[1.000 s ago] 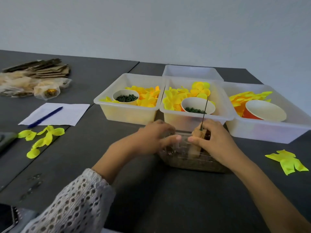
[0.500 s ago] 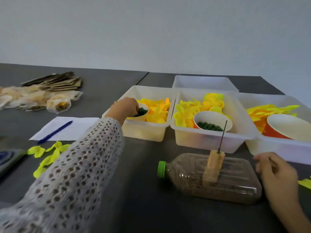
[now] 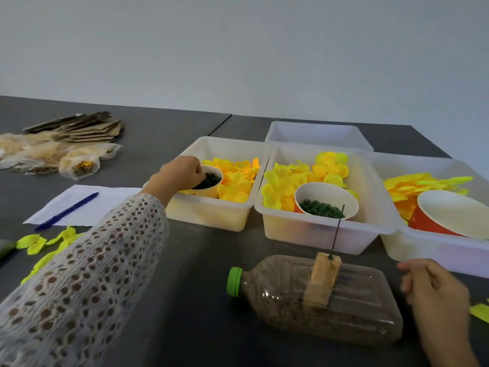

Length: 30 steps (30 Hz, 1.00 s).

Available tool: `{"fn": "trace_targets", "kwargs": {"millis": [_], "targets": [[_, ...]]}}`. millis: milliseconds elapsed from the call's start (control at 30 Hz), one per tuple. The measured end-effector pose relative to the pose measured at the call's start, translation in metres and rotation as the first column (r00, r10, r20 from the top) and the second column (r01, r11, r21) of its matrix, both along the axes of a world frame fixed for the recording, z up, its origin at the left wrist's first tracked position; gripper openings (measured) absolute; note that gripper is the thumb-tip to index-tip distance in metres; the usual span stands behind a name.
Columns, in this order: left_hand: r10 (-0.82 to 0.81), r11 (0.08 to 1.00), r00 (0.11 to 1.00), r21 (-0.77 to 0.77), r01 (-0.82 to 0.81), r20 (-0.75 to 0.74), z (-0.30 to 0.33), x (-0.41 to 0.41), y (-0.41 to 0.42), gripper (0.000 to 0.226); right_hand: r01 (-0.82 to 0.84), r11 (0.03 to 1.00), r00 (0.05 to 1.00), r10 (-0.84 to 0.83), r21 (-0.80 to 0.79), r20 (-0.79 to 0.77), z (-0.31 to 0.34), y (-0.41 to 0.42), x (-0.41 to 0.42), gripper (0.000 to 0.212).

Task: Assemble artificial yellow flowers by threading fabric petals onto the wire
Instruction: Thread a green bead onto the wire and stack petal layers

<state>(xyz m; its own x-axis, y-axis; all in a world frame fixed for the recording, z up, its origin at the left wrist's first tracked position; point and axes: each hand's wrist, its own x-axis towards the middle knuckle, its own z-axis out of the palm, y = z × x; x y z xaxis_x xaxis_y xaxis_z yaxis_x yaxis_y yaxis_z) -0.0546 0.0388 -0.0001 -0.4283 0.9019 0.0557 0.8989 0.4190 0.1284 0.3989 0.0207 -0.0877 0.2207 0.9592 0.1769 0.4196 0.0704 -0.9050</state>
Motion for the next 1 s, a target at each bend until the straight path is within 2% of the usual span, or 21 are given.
{"fn": "trace_targets", "kwargs": {"millis": [100,200,333,433,533,633,733,800,900,1000], "targets": [[0.035,0.988,0.998,0.146,-0.042,0.047,0.004,0.008,-0.001,0.031,-0.001,1.000,1.000,0.000,0.020,0.017,-0.002,0.001,0.000,0.028],[0.011,0.938,0.999,0.347,-0.021,0.033,0.017,0.028,-0.004,0.036,-0.016,0.999,1.000,0.015,0.038,0.017,-0.003,-0.001,0.001,0.029],[-0.204,0.869,0.976,0.475,0.142,0.081,0.041,0.065,-0.013,0.038,-0.012,0.998,1.000,0.010,0.066,0.030,-0.003,0.000,0.002,0.029],[-0.396,0.806,0.914,0.513,0.296,0.093,0.061,0.101,-0.023,0.038,-0.028,0.998,0.999,0.025,0.060,0.043,-0.005,0.001,0.003,0.031],[-0.537,0.750,0.824,0.549,0.368,0.181,0.075,0.140,-0.036,0.021,-0.044,0.997,0.998,0.040,0.065,0.052,-0.005,0.000,0.004,0.030],[-0.660,0.669,0.723,0.599,0.441,0.205,0.083,0.173,-0.052,0.019,-0.061,0.996,0.997,0.058,0.065,0.049,-0.005,0.000,0.004,0.030],[-0.739,0.628,0.633,0.577,0.522,0.232,0.092,0.197,-0.064,0.025,-0.072,0.995,0.997,0.069,0.069,0.047,-0.005,-0.001,0.005,0.029],[-0.751,0.642,0.609,0.505,0.578,0.257,0.096,0.206,-0.067,0.030,-0.079,0.995,0.996,0.076,0.068,0.047,-0.005,-0.001,0.005,0.029],[-0.730,0.683,0.622,0.356,0.639,0.284,0.098,0.213,-0.070,0.039,-0.092,0.992,0.995,0.088,0.081,0.056,-0.006,-0.003,0.005,0.028],[-0.696,0.718,0.638,0.333,0.612,0.330,0.097,0.216,-0.073,0.041,-0.101,0.991,0.994,0.096,0.085,0.056,-0.006,-0.003,0.006,0.029]]}}
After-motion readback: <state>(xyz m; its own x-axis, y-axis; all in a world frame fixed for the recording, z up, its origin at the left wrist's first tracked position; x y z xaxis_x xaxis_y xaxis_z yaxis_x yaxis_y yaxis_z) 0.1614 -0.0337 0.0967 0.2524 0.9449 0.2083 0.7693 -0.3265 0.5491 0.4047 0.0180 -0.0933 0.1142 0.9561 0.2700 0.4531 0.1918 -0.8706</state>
